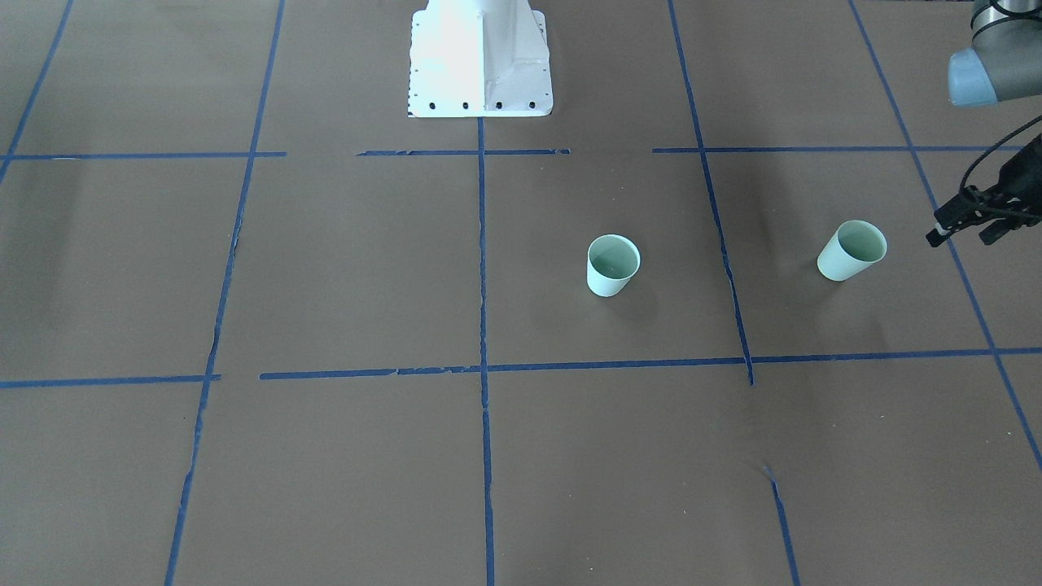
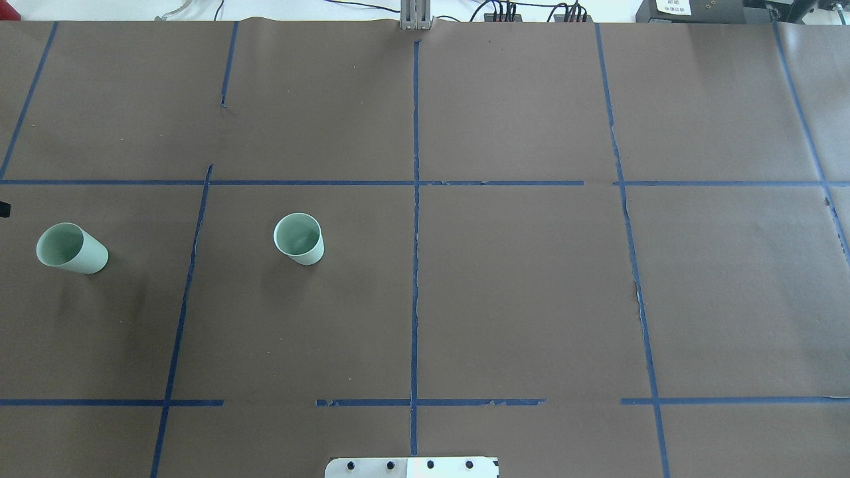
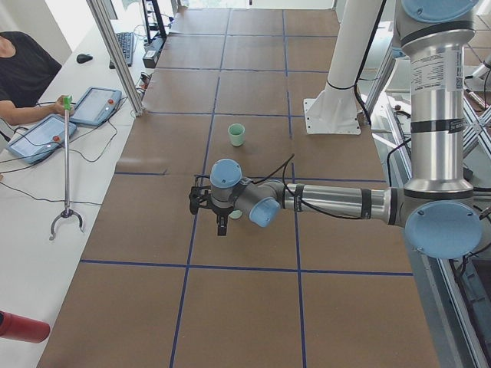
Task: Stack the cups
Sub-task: 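Lower the left gripper onto the outer pale green cup and grasp it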
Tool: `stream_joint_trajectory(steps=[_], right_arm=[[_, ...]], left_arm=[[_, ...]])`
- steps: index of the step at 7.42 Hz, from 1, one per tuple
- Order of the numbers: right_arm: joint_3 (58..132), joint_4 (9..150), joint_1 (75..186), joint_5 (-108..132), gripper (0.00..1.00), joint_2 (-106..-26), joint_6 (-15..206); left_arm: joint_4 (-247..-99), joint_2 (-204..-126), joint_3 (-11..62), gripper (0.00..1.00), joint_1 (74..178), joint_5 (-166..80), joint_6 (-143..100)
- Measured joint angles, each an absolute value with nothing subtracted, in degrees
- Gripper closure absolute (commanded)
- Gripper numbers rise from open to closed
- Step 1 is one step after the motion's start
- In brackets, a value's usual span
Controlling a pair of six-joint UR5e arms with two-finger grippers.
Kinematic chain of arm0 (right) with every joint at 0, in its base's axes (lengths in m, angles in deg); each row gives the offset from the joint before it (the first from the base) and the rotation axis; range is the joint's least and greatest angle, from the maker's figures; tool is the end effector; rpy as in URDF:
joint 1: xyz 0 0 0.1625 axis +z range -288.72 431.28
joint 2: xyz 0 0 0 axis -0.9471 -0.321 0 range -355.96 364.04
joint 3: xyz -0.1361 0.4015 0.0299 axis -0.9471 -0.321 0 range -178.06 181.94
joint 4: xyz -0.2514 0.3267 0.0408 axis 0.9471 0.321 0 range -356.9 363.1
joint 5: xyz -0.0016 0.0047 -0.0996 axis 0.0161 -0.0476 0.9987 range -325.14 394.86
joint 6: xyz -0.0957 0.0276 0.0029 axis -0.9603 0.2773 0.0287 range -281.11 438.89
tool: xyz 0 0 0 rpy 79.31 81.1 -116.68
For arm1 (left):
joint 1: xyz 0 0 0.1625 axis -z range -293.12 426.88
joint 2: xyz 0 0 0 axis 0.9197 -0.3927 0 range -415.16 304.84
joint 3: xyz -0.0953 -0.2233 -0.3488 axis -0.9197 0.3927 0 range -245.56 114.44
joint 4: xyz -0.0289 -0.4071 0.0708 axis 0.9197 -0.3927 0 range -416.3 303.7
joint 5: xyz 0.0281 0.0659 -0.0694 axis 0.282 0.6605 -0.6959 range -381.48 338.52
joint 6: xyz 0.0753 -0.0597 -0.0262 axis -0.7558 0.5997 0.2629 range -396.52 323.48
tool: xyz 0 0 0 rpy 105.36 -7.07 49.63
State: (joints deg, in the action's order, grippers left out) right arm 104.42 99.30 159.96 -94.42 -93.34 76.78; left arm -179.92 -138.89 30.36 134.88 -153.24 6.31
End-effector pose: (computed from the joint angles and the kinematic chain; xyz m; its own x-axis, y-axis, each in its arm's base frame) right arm 0.0602 -0.4358 0.6280 0.7727 -0.0424 0.6333 0.0514 0.9987 0.0042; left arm 0.1140 -0.4608 0.5947 0.6198 -0.0735 -0.7813 0.1473 0.9888 0.0238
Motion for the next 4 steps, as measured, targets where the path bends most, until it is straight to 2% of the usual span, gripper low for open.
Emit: stream_joint_trajectory(steps=[4], right_arm=[[104.42, 99.27, 159.96, -94.43, 0.00, -93.35, 76.78]], left_arm=[[-181.77, -139.76, 29.75, 0.00, 127.67, -151.70, 11.68]])
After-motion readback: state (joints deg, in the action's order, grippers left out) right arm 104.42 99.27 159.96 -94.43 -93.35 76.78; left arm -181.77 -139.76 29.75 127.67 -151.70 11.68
